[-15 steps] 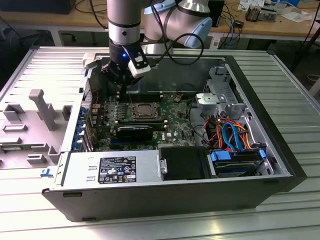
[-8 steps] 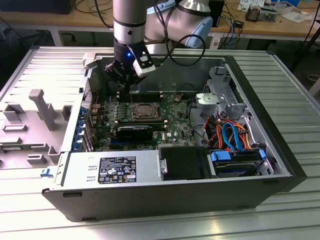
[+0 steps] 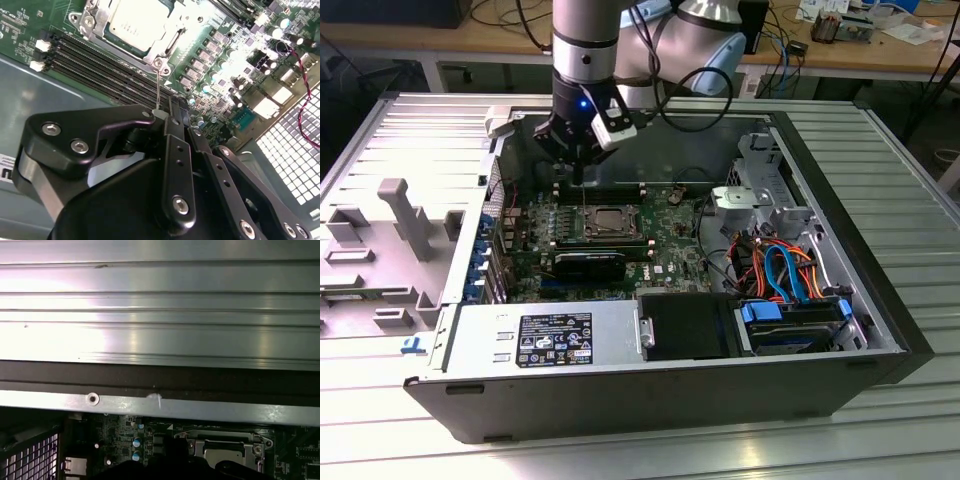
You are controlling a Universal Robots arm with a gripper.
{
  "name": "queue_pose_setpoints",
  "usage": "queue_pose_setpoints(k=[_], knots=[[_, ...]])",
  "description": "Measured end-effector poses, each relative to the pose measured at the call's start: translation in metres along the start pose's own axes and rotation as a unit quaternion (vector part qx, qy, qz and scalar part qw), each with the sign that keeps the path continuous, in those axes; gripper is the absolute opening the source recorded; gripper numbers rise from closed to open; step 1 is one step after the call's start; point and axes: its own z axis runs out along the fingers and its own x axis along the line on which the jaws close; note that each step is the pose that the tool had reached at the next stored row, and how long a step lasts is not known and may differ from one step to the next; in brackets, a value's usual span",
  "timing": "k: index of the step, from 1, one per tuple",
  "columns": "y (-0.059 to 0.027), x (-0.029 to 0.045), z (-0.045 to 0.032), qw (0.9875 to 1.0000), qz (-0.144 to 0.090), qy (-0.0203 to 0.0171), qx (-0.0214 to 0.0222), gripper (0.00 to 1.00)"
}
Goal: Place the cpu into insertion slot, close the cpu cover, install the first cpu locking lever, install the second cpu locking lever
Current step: 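Install the first cpu locking lever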
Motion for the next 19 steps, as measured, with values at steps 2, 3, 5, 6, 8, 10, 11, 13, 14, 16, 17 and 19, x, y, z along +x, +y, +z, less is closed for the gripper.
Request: queue_pose_setpoints(k=[2, 3, 5, 6, 8, 10, 11, 13, 14, 16, 17, 19], knots=[[-0.0001, -0.0019, -0.0002, 1.0, -0.001, 0.0017, -0.0001, 0.11], [-0.0001, -0.0027, -0.0002, 1.0, -0.002, 0.0023, -0.0001, 0.11], [-0.0002, -0.0043, -0.0002, 1.0, -0.002, 0.0036, -0.0001, 0.11], [-0.0002, -0.0053, -0.0001, 1.0, -0.003, 0.0042, -0.0001, 0.11], [-0.0003, -0.006, -0.0001, 1.0, -0.003, 0.0045, 0.0001, 0.11], [-0.0003, -0.006, 0.0, 1.0, -0.003, 0.0046, 0.0001, 0.11], [-0.0002, -0.006, 0.0, 1.0, -0.003, 0.0045, 0.0, 0.11], [-0.0003, -0.006, 0.0001, 1.0, -0.004, 0.0046, 0.0001, 0.11], [-0.0002, -0.0062, 0.0003, 1.0, -0.004, 0.0045, 0.0, 0.11], [-0.0003, -0.0069, 0.0005, 1.0, -0.004, 0.0045, 0.0, 0.11], [-0.0003, -0.0069, 0.0005, 1.0, -0.004, 0.0045, 0.0, 0.11], [-0.0003, -0.0069, 0.0005, 1.0, -0.004, 0.0043, 0.0002, 0.11]])
